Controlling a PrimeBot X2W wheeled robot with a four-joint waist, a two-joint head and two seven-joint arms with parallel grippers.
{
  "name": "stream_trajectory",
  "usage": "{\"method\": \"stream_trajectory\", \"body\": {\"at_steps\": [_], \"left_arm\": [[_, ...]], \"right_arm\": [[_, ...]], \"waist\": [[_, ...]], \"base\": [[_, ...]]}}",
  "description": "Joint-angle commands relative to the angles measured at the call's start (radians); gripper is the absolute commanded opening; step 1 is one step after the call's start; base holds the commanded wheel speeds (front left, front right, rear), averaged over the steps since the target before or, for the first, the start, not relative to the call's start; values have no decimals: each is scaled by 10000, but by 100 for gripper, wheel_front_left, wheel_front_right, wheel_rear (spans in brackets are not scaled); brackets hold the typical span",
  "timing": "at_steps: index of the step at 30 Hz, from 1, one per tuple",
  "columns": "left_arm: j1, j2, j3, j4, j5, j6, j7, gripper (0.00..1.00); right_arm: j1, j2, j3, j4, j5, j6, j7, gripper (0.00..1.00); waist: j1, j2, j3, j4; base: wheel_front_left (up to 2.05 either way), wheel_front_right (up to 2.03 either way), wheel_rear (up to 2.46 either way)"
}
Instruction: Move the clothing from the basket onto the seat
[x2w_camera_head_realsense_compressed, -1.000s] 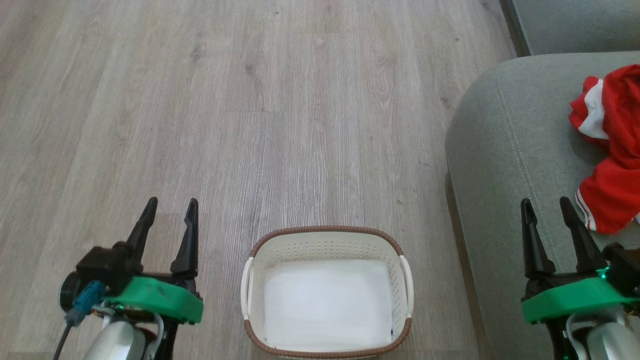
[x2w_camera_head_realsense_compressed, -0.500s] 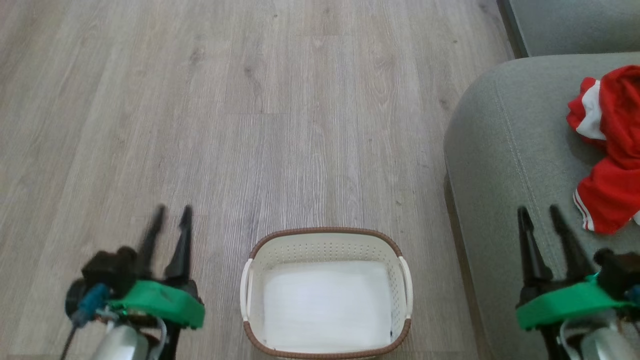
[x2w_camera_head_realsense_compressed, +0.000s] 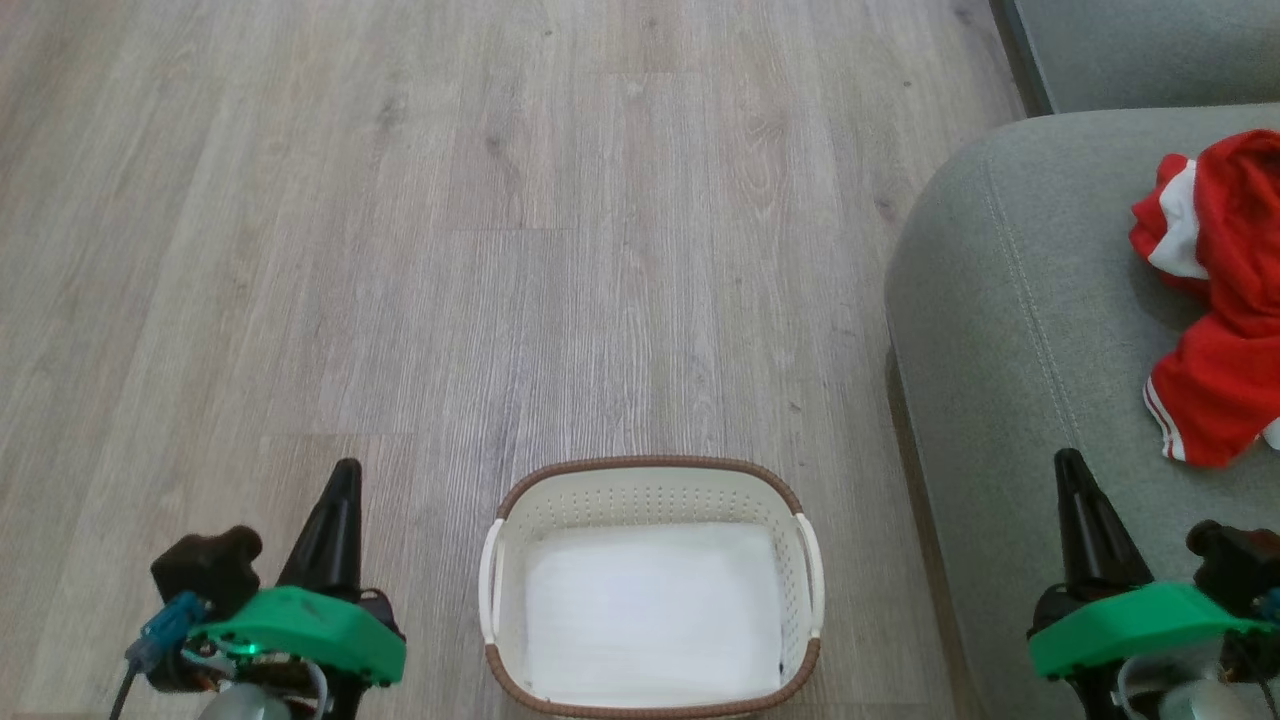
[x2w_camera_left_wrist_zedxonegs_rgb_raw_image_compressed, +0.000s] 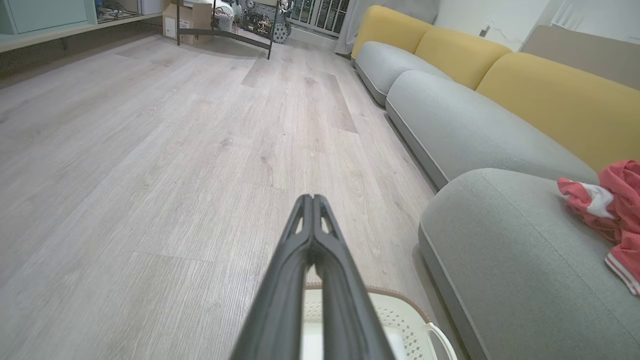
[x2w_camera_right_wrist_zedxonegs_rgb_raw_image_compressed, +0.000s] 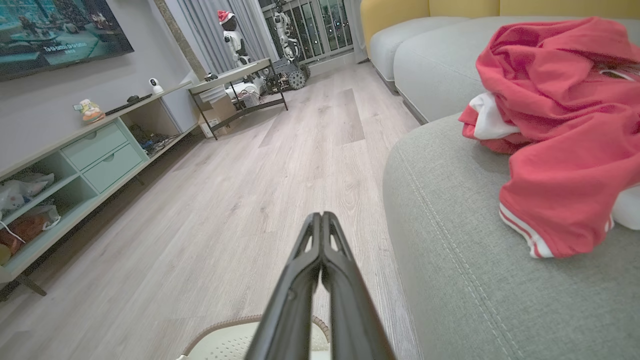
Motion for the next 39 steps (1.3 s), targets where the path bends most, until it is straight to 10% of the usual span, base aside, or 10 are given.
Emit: {"method": "stream_trajectory", "body": {"at_steps": [1, 39], "left_arm": [[-482, 18, 251, -285, -272, -86, 60, 0], [-610, -483, 1390, -125, -3870, -551, 1130, 0]], "right_arm": [[-385, -40, -111, -273, 299, 0, 83, 0], [-794, 236, -361, 33, 4110, -2, 1107, 0]], "waist": [[0, 0, -3, -4], [0, 0, -75, -104]], "base": [[0, 0, 0], [0, 0, 0]]}}
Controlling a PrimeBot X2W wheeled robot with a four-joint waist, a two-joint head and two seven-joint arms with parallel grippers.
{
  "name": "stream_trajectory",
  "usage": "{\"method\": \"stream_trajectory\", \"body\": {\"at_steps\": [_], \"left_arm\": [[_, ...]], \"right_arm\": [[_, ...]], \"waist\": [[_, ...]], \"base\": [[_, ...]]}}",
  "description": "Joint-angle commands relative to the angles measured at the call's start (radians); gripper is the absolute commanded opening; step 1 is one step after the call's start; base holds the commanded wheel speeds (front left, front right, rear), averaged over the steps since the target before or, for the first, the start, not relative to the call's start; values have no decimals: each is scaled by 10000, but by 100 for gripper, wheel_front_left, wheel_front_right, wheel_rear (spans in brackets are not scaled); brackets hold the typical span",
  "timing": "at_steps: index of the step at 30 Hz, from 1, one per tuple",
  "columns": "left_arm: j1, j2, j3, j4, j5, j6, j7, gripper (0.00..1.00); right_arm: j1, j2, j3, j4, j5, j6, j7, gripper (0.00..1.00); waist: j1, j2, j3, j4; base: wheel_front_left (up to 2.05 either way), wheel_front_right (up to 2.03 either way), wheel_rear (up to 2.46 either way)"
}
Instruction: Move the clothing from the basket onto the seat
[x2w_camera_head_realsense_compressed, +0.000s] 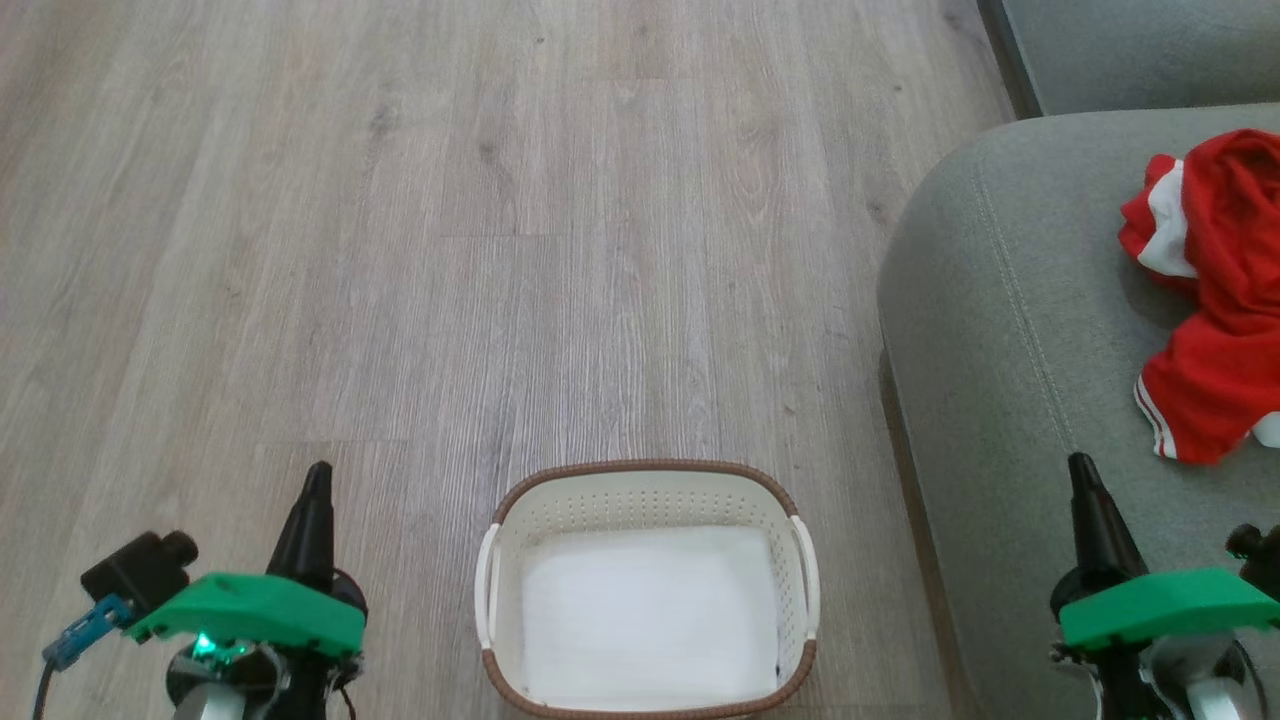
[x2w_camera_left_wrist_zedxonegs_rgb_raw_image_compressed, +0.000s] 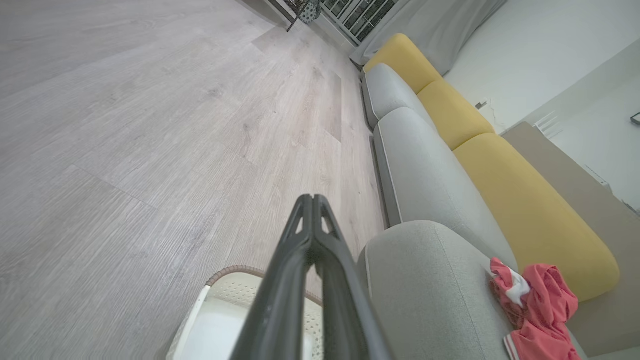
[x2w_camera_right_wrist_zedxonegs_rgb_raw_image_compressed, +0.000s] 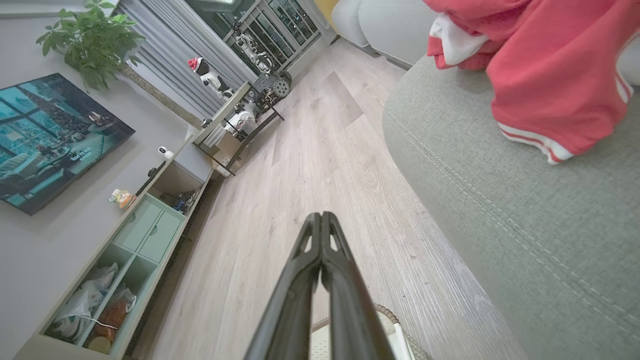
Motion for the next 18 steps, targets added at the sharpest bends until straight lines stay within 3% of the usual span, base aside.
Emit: {"method": "stream_trajectory", "body": {"at_steps": [1, 18], "left_arm": [[-573, 10, 379, -251, -297, -123, 106, 0], [-628, -207, 871, -182, -1851, -324, 568, 0]], "right_arm": [[-550, -3, -31, -275, 343, -2, 119, 0], [-727, 129, -156, -143, 1975, -2, 575, 0]], "waist": [[0, 0, -3, -4], [0, 0, -34, -47]], "base": [[0, 0, 0], [0, 0, 0]]}}
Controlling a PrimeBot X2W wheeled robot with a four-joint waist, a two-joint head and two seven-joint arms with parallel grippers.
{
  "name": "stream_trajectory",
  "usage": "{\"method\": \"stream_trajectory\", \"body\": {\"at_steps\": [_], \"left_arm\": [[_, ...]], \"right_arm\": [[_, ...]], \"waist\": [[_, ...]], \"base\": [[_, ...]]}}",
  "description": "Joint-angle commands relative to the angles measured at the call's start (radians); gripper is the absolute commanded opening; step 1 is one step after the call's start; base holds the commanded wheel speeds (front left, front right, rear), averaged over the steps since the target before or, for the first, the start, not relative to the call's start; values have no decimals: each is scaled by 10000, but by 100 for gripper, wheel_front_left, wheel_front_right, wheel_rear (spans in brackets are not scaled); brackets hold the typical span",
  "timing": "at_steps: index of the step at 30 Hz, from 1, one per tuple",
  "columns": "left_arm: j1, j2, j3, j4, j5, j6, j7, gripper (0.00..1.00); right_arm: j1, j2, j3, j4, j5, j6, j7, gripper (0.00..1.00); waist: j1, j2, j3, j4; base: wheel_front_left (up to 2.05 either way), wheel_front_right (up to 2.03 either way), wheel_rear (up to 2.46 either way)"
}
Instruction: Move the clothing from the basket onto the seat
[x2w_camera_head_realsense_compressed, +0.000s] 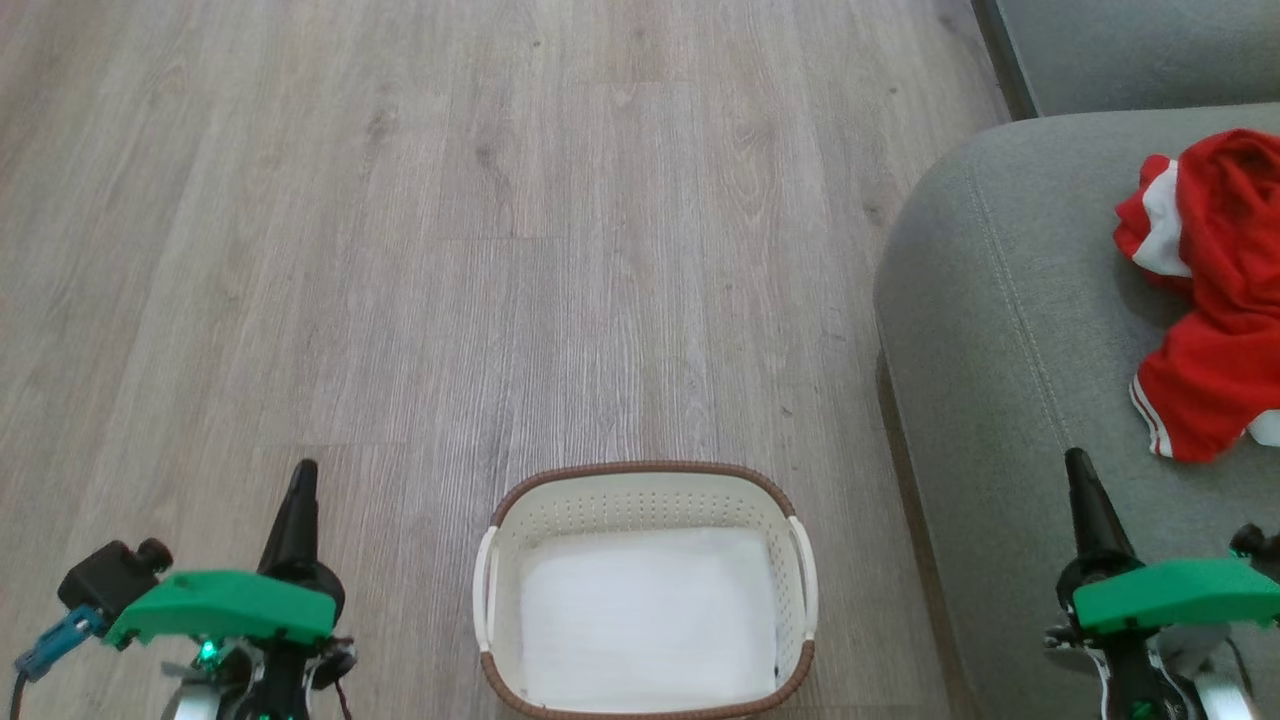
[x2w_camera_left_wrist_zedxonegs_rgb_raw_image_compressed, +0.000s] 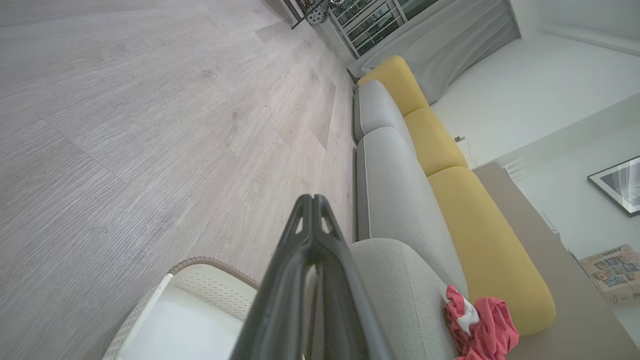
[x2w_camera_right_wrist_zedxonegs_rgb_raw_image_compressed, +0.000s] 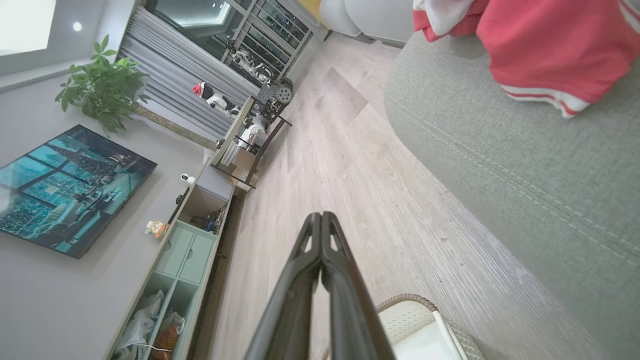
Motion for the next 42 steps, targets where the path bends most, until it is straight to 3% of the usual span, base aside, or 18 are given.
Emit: {"method": "stream_trajectory", "body": {"at_steps": [1, 42], "left_arm": [[-531, 40, 315, -298, -221, -81, 71, 0], [-675, -516, 1578, -120, -4206, -598, 1257, 0]], "right_arm": [[-511, -45, 26, -290, 253, 0, 80, 0], [-968, 310, -321, 51, 4418, -1, 1271, 0]], "waist": [[0, 0, -2, -2], [0, 0, -82, -113]], "base": [[0, 0, 0], [0, 0, 0]]}}
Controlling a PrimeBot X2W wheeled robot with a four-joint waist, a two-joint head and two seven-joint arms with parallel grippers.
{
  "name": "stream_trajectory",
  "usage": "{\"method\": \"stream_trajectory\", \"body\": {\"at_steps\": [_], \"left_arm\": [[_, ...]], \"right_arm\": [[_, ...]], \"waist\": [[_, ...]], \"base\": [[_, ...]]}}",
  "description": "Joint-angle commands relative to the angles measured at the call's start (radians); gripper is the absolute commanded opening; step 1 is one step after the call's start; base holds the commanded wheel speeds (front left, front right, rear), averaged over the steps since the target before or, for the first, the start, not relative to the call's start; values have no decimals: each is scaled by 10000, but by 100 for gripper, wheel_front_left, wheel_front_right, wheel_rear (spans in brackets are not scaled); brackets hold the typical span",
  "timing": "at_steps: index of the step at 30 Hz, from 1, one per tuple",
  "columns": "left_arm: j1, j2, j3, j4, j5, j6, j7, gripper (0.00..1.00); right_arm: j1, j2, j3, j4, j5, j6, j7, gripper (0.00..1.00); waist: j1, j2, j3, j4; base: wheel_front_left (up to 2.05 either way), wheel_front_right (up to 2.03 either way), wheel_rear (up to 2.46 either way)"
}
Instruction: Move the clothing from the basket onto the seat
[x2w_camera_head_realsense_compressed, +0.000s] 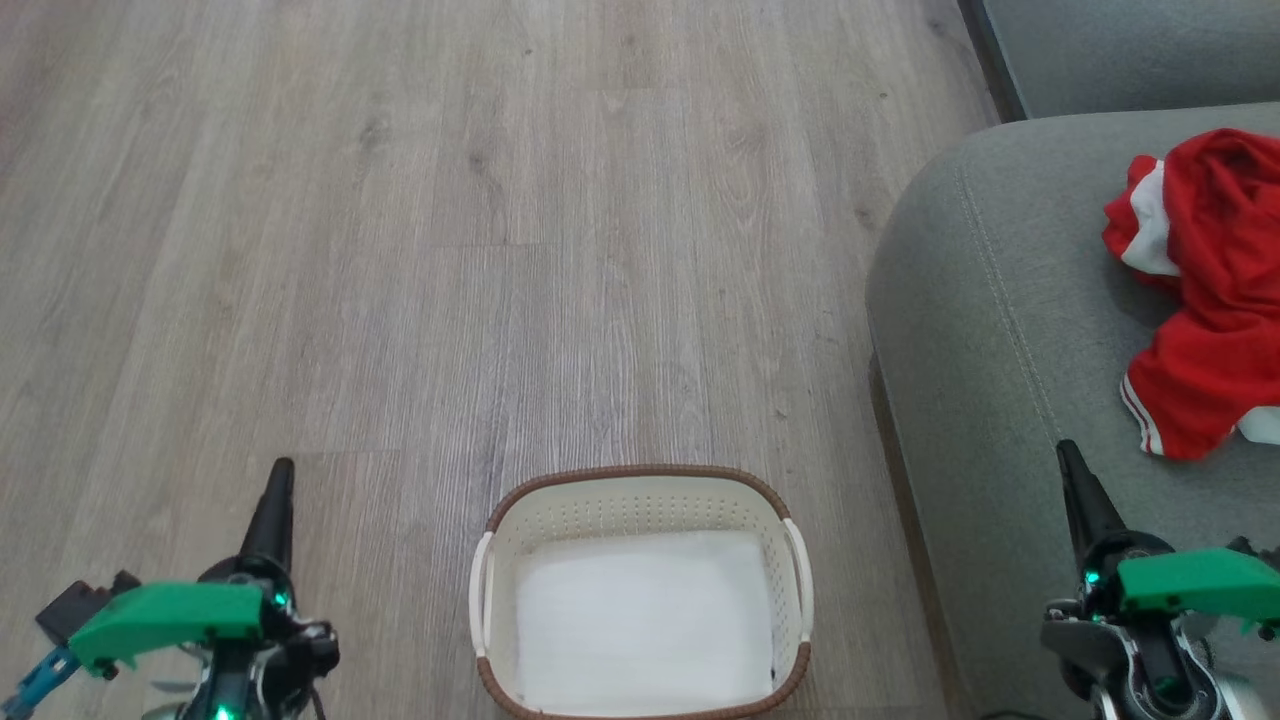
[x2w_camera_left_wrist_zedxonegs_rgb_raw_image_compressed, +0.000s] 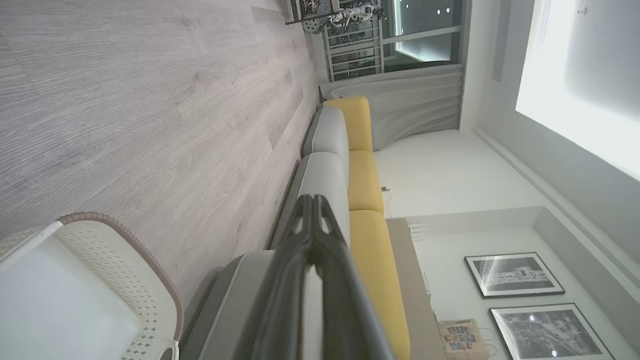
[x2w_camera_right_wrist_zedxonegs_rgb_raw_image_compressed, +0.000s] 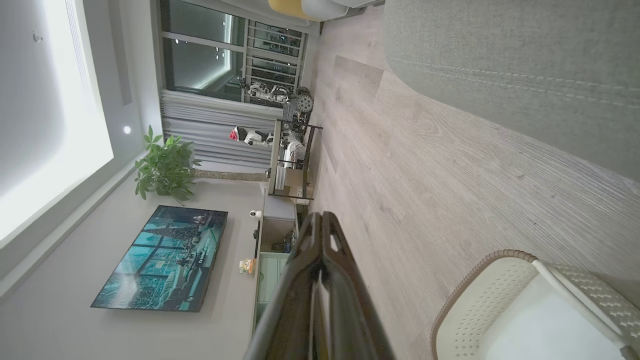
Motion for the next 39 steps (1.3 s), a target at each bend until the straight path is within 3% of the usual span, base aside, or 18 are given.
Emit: {"method": "stream_trajectory", "body": {"at_steps": [1, 14, 39], "left_arm": [[-629, 67, 433, -257, -271, -85, 97, 0], [-674, -110, 834, -201, -1536, -248, 474, 0], [-674, -111, 837, -202, -1541, -249, 476, 0]], "right_arm": [[-586, -3, 105, -284, 289, -1, 94, 0], [-731, 112, -9, -176, 1608, -2, 475, 0], [-735, 132, -36, -174, 1591, -2, 499, 0]], "waist": [[0, 0, -3, -3], [0, 0, -28, -38], [0, 0, -28, -39]], "base": [[0, 0, 0], [0, 0, 0], [0, 0, 0]]}}
